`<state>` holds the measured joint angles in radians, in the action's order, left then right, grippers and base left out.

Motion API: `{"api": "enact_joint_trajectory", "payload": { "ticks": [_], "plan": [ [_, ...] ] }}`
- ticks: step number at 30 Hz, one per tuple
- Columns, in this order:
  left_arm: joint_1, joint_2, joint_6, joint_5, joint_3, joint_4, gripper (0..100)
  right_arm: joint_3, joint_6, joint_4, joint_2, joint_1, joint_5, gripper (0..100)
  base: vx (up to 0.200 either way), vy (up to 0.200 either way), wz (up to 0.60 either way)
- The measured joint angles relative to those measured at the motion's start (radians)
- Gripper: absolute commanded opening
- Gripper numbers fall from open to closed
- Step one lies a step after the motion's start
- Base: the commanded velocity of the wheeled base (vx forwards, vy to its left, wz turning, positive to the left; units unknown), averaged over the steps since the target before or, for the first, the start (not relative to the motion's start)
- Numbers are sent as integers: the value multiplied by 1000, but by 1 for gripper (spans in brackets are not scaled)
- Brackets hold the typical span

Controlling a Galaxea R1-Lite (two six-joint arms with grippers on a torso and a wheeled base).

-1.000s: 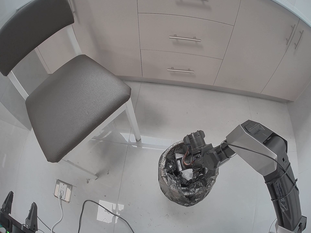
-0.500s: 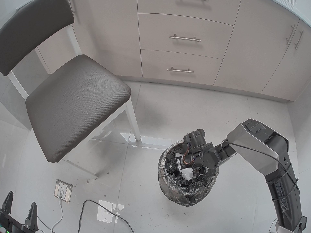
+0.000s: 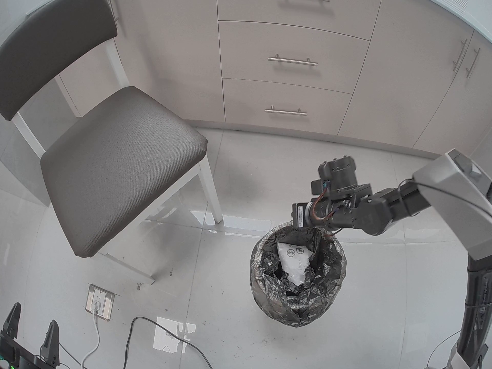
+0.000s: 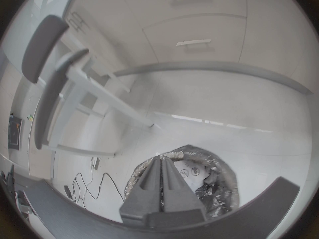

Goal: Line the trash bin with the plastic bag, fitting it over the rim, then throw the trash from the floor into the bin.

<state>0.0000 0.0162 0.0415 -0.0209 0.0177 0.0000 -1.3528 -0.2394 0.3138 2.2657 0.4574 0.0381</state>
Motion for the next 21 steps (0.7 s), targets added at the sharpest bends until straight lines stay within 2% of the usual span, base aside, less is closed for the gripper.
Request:
{"api": "enact_joint_trajectory", "payload": {
  "ticks": [14, 21],
  "plan": [
    [0, 0, -15, 1, 0, 0, 100, 208, -24, -6, -535, -179, -5, 0, 0, 0, 0],
    [0, 0, -17, 1, 0, 0, 100, 310, 23, -23, -875, -270, -4, 0, 0, 0, 0]
  ]
}}
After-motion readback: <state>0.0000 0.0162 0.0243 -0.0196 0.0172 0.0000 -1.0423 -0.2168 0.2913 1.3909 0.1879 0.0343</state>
